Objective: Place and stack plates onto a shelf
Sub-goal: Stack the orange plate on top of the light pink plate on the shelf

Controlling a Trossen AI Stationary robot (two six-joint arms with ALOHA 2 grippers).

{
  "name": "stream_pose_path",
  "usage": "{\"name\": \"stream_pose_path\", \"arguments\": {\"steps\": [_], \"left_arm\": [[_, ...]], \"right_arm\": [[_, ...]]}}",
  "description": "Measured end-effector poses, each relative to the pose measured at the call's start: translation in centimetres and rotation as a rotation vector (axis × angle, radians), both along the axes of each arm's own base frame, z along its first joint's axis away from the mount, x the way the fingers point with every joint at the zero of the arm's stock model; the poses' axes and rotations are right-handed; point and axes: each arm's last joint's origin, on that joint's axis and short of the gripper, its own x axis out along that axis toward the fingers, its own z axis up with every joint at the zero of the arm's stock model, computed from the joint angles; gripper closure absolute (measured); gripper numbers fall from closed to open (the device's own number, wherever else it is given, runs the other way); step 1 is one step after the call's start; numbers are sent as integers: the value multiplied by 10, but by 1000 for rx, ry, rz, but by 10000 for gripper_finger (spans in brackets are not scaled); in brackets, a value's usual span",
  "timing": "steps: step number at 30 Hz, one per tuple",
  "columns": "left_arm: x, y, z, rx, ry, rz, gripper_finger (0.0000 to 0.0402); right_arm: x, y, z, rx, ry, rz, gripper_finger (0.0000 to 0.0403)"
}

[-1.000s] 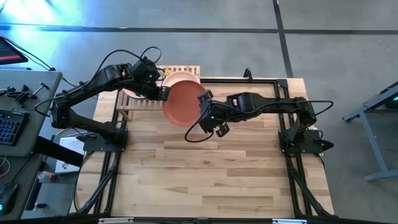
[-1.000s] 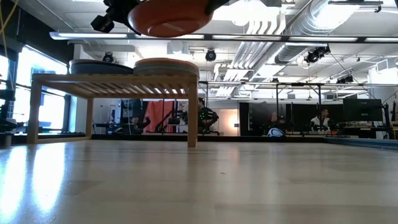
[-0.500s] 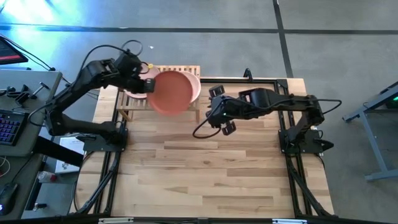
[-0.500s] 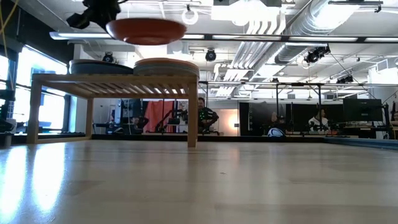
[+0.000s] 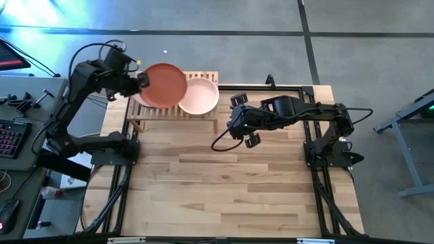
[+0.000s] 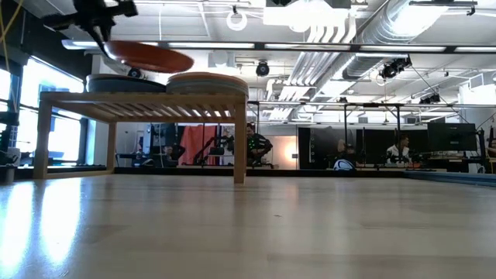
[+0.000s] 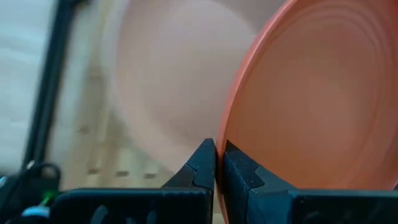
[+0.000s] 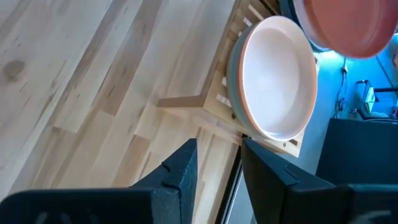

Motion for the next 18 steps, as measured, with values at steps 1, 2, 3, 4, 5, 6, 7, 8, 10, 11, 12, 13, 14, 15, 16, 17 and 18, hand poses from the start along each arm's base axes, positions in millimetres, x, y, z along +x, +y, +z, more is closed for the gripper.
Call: {"name": "stream_pose_path", "arguments": {"steps": [1, 2, 3, 4, 5, 6, 7, 8, 10, 11, 12, 13, 14, 15, 16, 17, 18], "left_arm": [[-4, 0, 0, -13, 5, 32, 401], [-9, 0, -1, -29, 12, 62, 401], [-13, -1, -1, -45, 21, 87, 401], [-17, -1, -2, -66, 32, 111, 401], [-21, -2, -3, -88, 44, 134, 401], [-25, -3, -4, -111, 56, 155, 401], [-28, -3, -4, -121, 61, 174, 401], [-30, -1, -4, -117, 58, 190, 401], [-31, 2, -3, -104, 38, 209, 401], [-32, 3, -3, -101, 29, 216, 401], [-32, 5, -3, -100, 22, 221, 401], [-33, 6, -4, -107, 21, 226, 401], [-33, 8, -5, -115, 24, 230, 401], [-33, 9, -5, -121, 30, 230, 401], [-34, 11, -6, -124, 35, 229, 401], [-34, 12, -7, -128, 39, 230, 401], [-33, 14, -8, -132, 43, 226, 401]], "right_arm": [[0, 0, 0, 1, 5, -2, 295], [-1, 0, -1, 3, 7, -6, 295], [-1, 0, -1, 5, 11, -9, 295], [-2, 0, -1, 9, 14, -15, 295], [-2, 0, -1, 12, 15, -20, 295], [-2, 0, -1, 17, 15, -28, 295], [-2, 0, -2, 22, 16, -34, 295], [-3, 0, -2, 26, 17, -41, 295], [-3, 0, -2, 28, 18, -45, 295], [-3, 0, -2, 28, 20, -45, 295], [-3, 0, -2, 28, 21, -45, 295], [-3, 0, -2, 28, 22, -45, 295], [-3, 0, -2, 28, 22, -45, 295], [-3, 0, -2, 28, 22, -45, 295], [-3, 0, -2, 28, 22, -45, 295], [-3, 0, -2, 28, 22, -45, 295], [-3, 0, -2, 28, 22, -45, 295]]}}
